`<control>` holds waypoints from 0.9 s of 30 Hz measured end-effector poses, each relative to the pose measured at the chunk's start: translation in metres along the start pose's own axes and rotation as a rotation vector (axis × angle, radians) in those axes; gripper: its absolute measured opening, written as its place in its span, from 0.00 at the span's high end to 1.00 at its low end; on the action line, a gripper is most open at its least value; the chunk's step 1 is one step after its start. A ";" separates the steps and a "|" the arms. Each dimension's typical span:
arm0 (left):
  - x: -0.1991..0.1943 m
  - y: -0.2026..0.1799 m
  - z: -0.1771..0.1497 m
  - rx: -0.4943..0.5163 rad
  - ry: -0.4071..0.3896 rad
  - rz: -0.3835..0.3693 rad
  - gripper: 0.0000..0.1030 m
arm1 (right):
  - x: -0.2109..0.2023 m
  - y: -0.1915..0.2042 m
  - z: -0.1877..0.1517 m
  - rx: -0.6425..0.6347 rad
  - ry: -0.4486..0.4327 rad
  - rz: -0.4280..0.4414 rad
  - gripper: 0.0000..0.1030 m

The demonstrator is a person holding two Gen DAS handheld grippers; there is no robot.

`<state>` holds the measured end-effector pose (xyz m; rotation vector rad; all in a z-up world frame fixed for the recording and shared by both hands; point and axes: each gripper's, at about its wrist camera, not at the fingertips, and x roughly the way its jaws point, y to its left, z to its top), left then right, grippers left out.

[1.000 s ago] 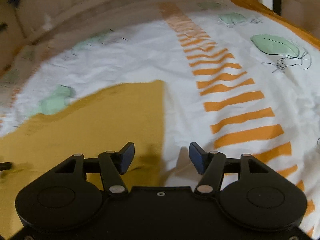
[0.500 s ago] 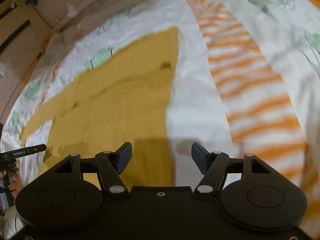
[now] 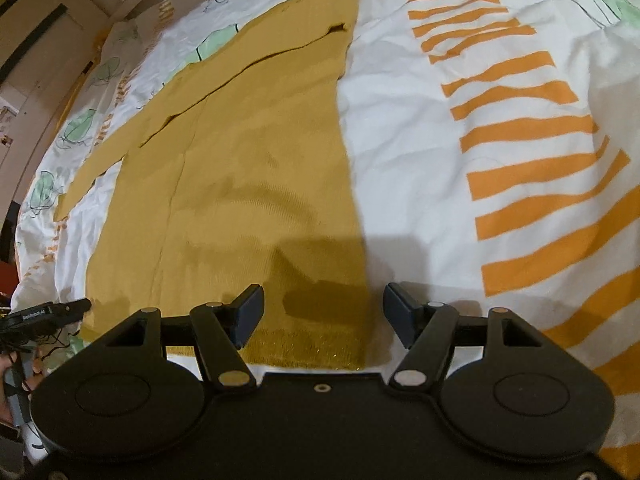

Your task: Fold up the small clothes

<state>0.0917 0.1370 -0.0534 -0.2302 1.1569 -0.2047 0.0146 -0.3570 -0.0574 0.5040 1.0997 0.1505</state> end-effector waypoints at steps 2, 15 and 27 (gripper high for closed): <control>0.001 0.003 -0.001 -0.004 -0.005 -0.012 0.33 | 0.001 0.000 -0.002 0.005 -0.004 0.006 0.32; 0.005 -0.015 -0.008 0.083 -0.019 -0.022 0.95 | 0.003 0.014 -0.010 -0.031 -0.003 0.014 0.87; -0.005 -0.009 -0.006 0.147 0.052 0.047 0.95 | -0.008 0.016 -0.016 -0.058 0.077 -0.084 0.87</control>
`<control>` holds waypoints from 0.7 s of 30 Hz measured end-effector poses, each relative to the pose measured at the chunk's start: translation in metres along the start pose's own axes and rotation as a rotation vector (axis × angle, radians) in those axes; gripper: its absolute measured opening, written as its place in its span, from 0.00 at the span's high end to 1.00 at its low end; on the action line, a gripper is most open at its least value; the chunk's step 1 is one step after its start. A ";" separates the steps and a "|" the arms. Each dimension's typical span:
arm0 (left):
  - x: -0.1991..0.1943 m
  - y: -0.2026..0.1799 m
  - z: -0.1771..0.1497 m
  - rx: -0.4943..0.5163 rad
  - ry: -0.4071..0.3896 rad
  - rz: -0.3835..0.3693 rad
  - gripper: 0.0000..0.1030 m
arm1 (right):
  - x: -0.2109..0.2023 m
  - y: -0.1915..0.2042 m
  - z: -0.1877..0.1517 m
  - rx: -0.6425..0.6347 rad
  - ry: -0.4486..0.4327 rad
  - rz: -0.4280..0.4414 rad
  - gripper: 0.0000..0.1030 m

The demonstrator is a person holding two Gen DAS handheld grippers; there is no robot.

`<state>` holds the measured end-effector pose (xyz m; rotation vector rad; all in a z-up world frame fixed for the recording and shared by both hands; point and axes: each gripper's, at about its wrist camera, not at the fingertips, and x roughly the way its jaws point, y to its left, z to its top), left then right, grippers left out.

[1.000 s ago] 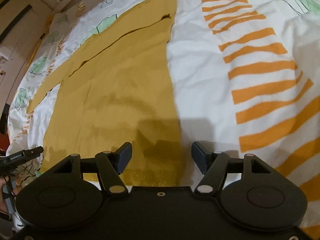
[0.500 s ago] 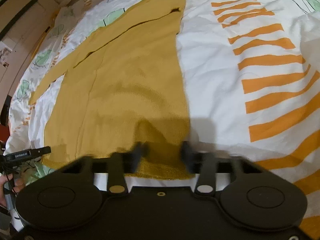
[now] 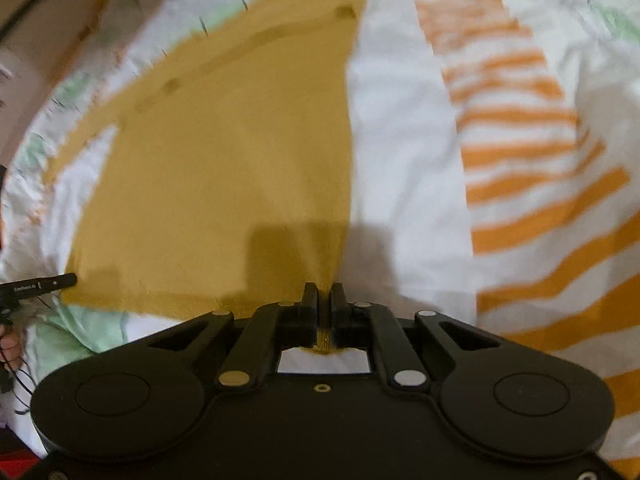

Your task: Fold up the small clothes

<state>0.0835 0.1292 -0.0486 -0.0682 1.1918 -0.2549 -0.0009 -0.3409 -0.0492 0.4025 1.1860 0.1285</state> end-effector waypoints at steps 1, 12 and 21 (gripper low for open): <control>0.000 -0.001 0.000 0.012 0.007 0.006 0.93 | 0.002 0.000 0.000 0.005 0.010 0.002 0.80; -0.050 0.004 0.003 -0.073 -0.273 0.029 0.73 | -0.037 0.035 0.011 -0.093 -0.208 -0.090 0.23; -0.068 0.039 0.066 -0.180 -0.450 0.072 0.67 | -0.015 0.090 0.049 -0.191 -0.401 -0.019 0.03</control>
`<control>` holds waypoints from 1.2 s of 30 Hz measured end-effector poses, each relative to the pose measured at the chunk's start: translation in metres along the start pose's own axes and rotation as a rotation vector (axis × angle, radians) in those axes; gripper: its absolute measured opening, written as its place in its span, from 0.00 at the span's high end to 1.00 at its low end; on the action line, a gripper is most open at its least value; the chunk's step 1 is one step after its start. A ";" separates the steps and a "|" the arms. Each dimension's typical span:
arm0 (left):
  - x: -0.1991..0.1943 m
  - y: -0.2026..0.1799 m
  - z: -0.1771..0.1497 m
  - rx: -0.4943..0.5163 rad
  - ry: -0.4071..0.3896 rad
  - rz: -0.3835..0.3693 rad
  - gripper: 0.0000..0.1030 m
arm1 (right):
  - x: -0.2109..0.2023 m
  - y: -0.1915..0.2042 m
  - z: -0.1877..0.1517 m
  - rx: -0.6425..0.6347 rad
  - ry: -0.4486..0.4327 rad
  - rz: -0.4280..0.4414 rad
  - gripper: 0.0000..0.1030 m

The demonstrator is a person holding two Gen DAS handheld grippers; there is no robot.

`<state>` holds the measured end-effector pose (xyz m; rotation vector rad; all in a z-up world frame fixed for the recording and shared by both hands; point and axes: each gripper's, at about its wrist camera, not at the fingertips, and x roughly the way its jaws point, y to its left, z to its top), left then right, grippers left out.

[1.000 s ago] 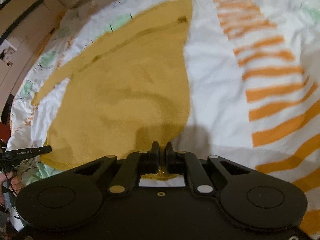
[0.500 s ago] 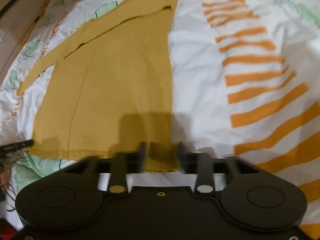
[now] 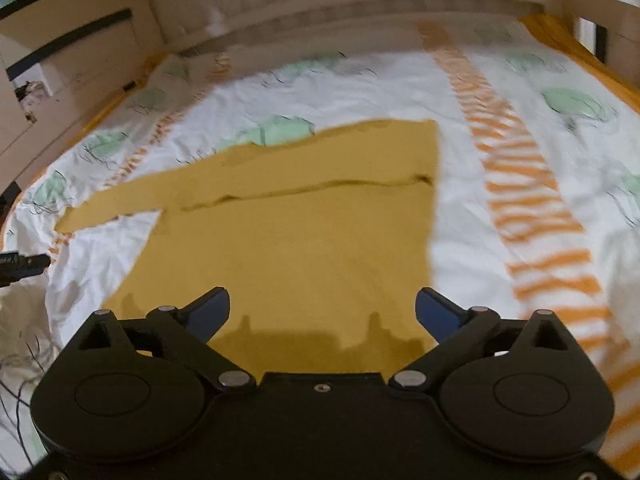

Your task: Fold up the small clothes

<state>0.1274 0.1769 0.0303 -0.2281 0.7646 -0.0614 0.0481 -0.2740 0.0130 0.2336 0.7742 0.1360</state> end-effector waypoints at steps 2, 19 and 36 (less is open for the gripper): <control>0.012 0.013 0.016 -0.034 -0.012 0.010 0.67 | 0.013 0.011 0.006 -0.002 -0.019 0.018 0.03; 0.125 0.145 0.096 -0.296 -0.097 0.149 0.67 | 0.131 0.078 0.033 0.014 -0.068 0.076 0.02; 0.168 0.205 0.072 -0.297 -0.195 0.232 0.61 | 0.189 0.102 0.001 -0.123 -0.053 -0.036 0.00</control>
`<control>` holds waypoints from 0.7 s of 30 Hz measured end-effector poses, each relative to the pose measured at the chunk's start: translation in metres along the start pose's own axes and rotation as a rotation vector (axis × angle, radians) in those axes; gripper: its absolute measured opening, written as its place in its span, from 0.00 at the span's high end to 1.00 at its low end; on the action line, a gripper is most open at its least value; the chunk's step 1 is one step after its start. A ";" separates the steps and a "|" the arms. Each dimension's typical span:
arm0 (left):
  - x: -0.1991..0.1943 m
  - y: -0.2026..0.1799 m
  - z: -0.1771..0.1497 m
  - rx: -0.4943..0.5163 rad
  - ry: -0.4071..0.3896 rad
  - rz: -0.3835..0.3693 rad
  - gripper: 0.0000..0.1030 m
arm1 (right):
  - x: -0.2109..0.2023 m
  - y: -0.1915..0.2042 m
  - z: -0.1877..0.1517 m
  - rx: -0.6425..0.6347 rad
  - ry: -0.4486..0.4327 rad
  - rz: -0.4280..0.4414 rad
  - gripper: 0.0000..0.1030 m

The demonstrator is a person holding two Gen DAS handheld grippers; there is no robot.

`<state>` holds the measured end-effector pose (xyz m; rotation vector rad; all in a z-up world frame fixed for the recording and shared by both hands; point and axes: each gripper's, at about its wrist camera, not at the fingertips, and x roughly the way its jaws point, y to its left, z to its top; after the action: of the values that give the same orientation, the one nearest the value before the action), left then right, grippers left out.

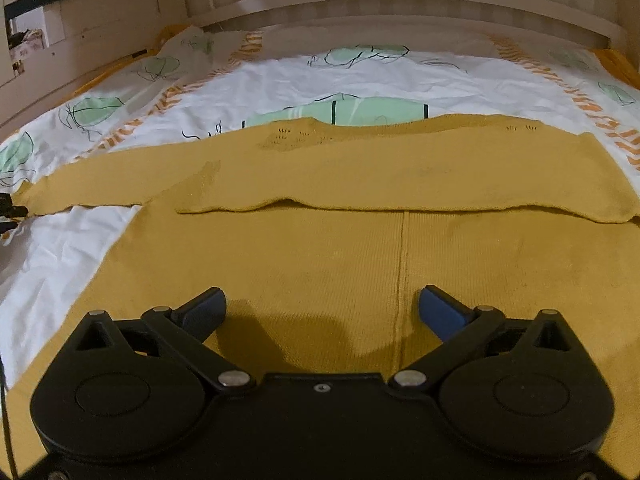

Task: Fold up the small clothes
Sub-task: 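Move the left gripper to the other sleeve cuff and close on it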

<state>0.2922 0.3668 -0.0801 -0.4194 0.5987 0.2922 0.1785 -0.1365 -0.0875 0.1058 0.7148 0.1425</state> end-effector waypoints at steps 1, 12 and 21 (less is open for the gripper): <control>0.001 0.002 0.001 -0.007 0.001 -0.019 0.55 | 0.000 0.001 0.000 -0.004 0.001 -0.004 0.00; 0.024 0.014 0.016 -0.119 0.006 -0.075 0.49 | 0.005 0.010 0.001 -0.057 0.018 -0.046 0.00; 0.034 0.007 0.025 -0.081 0.002 -0.024 0.76 | 0.005 0.011 0.001 -0.060 0.020 -0.047 0.00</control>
<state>0.3281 0.3887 -0.0838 -0.5048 0.5851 0.2935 0.1819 -0.1252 -0.0890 0.0304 0.7316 0.1200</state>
